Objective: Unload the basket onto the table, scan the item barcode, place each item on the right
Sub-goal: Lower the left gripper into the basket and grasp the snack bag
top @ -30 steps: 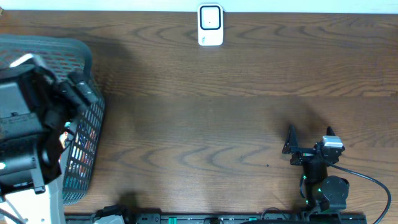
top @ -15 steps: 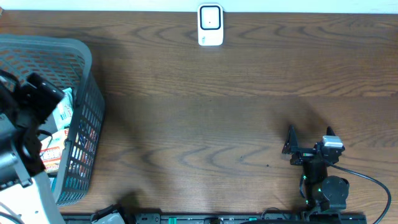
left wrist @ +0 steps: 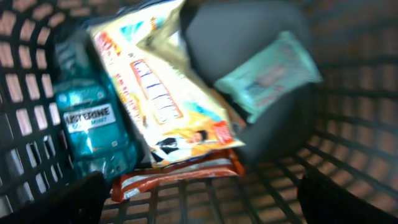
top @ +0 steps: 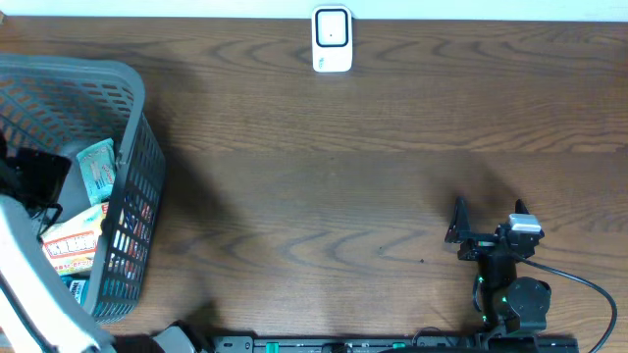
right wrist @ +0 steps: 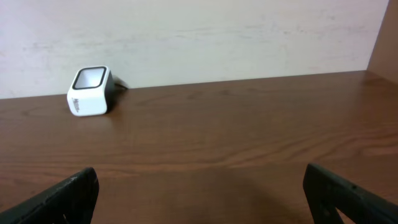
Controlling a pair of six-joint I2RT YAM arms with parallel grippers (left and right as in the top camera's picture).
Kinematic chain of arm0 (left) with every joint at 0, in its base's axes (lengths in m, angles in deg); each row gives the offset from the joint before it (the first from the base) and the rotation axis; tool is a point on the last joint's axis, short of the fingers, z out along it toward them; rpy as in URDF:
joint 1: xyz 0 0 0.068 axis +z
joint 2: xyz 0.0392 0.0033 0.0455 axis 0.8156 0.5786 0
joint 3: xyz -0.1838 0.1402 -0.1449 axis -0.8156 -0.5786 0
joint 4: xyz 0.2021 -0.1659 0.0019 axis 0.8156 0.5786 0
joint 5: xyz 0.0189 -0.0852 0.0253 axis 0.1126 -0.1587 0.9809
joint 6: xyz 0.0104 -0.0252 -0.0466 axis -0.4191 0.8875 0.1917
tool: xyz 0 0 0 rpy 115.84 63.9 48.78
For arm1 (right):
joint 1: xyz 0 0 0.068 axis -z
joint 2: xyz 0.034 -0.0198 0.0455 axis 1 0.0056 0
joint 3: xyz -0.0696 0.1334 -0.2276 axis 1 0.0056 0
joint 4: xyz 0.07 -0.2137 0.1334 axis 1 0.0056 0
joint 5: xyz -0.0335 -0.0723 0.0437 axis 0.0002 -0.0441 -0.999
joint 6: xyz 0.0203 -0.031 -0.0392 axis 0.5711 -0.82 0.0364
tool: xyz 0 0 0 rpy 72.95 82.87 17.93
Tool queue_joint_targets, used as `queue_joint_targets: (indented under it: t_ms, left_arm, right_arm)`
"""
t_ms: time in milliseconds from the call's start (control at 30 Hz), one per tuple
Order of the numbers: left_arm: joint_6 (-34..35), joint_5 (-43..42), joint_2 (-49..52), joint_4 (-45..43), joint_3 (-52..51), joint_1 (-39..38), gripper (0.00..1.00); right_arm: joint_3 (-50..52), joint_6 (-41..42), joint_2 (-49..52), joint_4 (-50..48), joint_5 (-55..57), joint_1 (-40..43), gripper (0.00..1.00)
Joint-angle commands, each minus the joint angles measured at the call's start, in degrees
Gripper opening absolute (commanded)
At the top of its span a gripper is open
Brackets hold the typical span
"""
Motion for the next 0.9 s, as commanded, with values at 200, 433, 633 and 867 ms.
queue_joint_targets:
  t_ms: [200, 433, 633, 867]
  left_arm:
    - [5.7, 0.5, 6.2, -6.1, -10.9, 4.1, 0.98]
    - [7.9, 0.5, 6.4, -13.1, -18.4, 4.3, 0.98]
    - [7.9, 0.6, 6.7, -20.8, -24.7, 4.3, 0.98]
    - [7.9, 0.7, 9.0, -28.6, -29.0, 4.3, 0.98]
  right_arm:
    - [0.1, -0.9, -0.2, 0.2, -0.1, -0.3, 0.99]
    - [0.1, -0.9, -0.2, 0.2, -0.1, -0.3, 0.99]
    - [0.1, -0.9, -0.2, 0.2, -0.1, -0.3, 0.99]
    - [0.1, -0.9, -0.2, 0.2, -0.1, -0.3, 0.99]
